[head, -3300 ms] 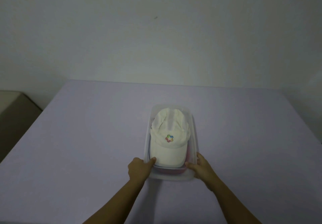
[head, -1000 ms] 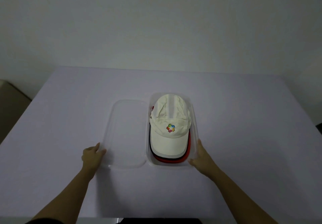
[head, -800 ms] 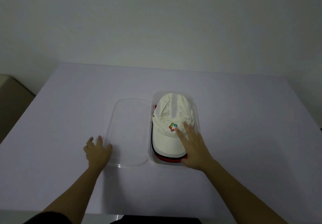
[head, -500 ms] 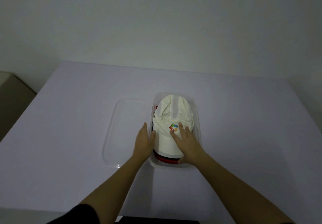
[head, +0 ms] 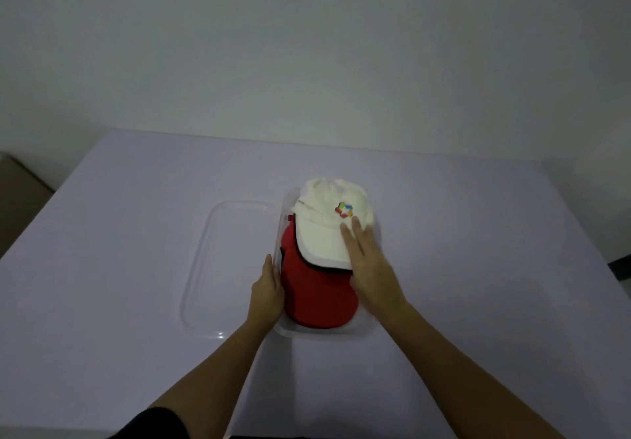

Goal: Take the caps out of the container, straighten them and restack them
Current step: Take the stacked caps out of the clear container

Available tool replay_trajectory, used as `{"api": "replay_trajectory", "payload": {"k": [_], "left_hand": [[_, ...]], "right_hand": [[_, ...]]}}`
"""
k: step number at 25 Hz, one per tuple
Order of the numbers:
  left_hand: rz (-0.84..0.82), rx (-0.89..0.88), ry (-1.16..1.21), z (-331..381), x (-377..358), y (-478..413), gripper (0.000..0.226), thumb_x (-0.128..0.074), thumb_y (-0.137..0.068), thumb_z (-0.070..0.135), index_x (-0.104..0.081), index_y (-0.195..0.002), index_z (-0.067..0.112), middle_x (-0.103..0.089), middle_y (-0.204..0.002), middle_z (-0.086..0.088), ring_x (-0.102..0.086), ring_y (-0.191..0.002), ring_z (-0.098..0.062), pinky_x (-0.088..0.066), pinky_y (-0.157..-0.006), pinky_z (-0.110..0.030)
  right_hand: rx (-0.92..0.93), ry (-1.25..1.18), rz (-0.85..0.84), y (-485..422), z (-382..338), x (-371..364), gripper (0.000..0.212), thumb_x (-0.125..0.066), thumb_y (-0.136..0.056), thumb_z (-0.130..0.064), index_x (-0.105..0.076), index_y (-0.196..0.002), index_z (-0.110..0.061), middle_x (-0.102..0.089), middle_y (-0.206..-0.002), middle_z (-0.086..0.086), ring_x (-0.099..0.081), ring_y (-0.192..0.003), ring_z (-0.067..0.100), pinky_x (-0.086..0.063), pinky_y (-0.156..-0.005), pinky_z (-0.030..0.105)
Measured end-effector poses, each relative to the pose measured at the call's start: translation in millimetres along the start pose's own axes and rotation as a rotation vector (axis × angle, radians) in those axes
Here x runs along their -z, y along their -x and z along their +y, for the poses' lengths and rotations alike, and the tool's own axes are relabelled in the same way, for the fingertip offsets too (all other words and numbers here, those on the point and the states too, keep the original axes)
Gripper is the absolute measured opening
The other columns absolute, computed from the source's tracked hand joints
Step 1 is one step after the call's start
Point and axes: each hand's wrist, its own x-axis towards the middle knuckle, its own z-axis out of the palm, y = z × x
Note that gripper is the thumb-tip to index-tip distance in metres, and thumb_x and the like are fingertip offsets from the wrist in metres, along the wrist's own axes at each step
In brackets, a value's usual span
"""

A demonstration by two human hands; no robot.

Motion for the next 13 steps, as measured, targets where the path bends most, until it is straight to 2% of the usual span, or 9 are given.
{"api": "replay_trajectory", "payload": {"k": [1, 3, 5, 9, 11, 13], "left_hand": [[0.003, -0.003, -0.001, 0.3, -0.4, 0.1, 0.049, -0.024, -0.103, 0.026, -0.018, -0.149, 0.01, -0.047, -0.138, -0.025, -0.049, -0.123, -0.038, -0.038, -0.101, -0.037], [0.008, -0.017, -0.011, 0.7, -2.3, -1.0, 0.049, -0.024, -0.103, 0.026, -0.019, -0.148, 0.01, -0.047, -0.138, -0.025, -0.049, -0.124, -0.038, -0.038, -0.102, -0.037], [0.013, -0.024, -0.025, -1.2, -3.2, -2.2, 0.049, -0.024, -0.103, 0.027, -0.019, -0.148, 0.009, -0.049, -0.138, -0.023, -0.049, -0.124, -0.037, -0.038, -0.103, -0.037], [0.026, -0.016, -0.044, -4.7, -6.9, -4.0, 0.05, -0.024, -0.102, 0.029, -0.02, -0.148, 0.008, -0.046, -0.141, -0.022, -0.047, -0.128, -0.036, -0.035, -0.107, -0.041], [0.034, -0.009, -0.067, -6.0, -9.0, -5.4, 0.051, -0.024, -0.102, 0.03, -0.02, -0.148, 0.009, -0.047, -0.14, -0.021, -0.048, -0.127, -0.036, -0.037, -0.106, -0.041], [0.04, -0.004, -0.08, -8.0, -9.3, -6.0, 0.052, -0.024, -0.101, 0.031, -0.02, -0.148, 0.009, -0.048, -0.14, -0.02, -0.05, -0.126, -0.036, -0.038, -0.106, -0.042]], "right_hand": [[0.012, -0.025, 0.095, -0.9, 10.6, 10.0, 0.092, -0.053, -0.06, 0.021, -0.028, -0.142, -0.012, -0.031, -0.151, 0.016, -0.03, -0.136, 0.043, -0.056, -0.069, 0.034], [0.021, -0.011, 0.247, -4.0, 31.7, 30.6, 0.077, -0.048, -0.074, 0.013, -0.026, -0.144, -0.014, -0.025, -0.154, 0.01, -0.018, -0.142, 0.031, -0.051, -0.083, 0.033], [0.004, 0.083, 0.283, -5.5, 54.3, 42.5, 0.07, -0.038, -0.078, 0.008, -0.027, -0.144, -0.014, -0.022, -0.153, 0.007, -0.018, -0.142, 0.03, -0.052, -0.085, 0.037], [-0.149, 0.184, 0.126, 25.7, 115.2, 19.0, 0.094, -0.046, -0.065, 0.027, -0.024, -0.145, -0.017, -0.014, -0.156, 0.003, -0.026, -0.139, 0.036, -0.058, -0.079, 0.042], [-0.169, 0.232, -0.001, 51.1, 147.4, -7.8, 0.1, -0.04, -0.063, 0.028, -0.016, -0.147, -0.023, 0.003, -0.159, -0.006, -0.031, -0.137, 0.037, -0.058, -0.076, 0.04], [-0.12, 0.269, -0.132, 66.2, 171.7, -31.1, 0.1, -0.029, -0.064, 0.025, -0.008, -0.147, -0.027, 0.013, -0.158, -0.01, -0.038, -0.133, 0.039, -0.058, -0.076, 0.038]]}}
